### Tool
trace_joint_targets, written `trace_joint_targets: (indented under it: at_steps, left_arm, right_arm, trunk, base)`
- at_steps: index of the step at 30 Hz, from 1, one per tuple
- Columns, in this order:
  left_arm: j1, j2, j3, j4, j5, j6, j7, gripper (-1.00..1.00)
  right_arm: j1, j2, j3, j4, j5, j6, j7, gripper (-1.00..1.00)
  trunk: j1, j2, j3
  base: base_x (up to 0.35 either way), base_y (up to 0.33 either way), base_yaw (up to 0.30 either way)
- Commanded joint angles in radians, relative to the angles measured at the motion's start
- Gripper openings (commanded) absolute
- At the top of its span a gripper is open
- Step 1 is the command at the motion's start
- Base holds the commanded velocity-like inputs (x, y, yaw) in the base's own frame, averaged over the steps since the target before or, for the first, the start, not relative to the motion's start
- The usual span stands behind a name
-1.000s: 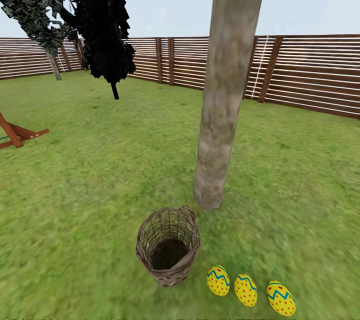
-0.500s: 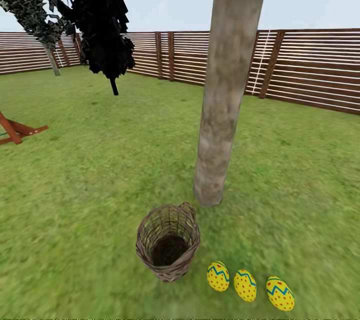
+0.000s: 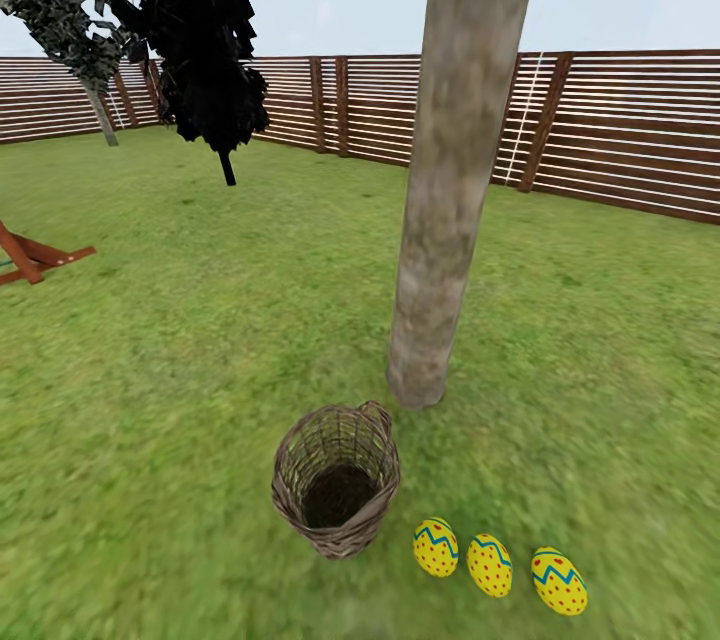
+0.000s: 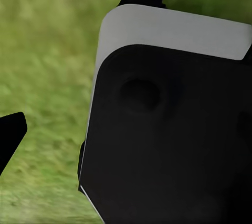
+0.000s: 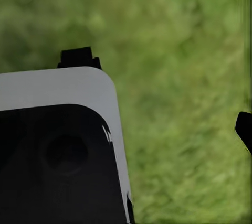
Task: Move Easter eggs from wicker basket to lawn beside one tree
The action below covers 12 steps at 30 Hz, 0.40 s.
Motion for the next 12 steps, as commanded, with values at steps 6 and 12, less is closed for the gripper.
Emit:
trace_joint_targets:
  at_steps: [6, 12]
  left_arm:
    - [0.000, 0.001, -0.007, -0.004, 0.008, 0.004, 0.008, 1.00]
    - [0.000, 0.001, -0.007, -0.004, 0.008, 0.004, 0.008, 1.00]
  right_arm:
    - [-0.002, 0.005, -0.009, -0.010, 0.011, -0.041, -0.004, 1.00]
    - [0.000, 0.005, -0.008, 0.006, 0.011, -0.048, -0.003, 1.00]
  trunk:
    - [0.000, 0.000, -0.001]
    - [0.000, 0.000, -0.001]
  base:
    - [0.000, 0.000, 0.000]
    - [0.000, 0.000, 0.000]
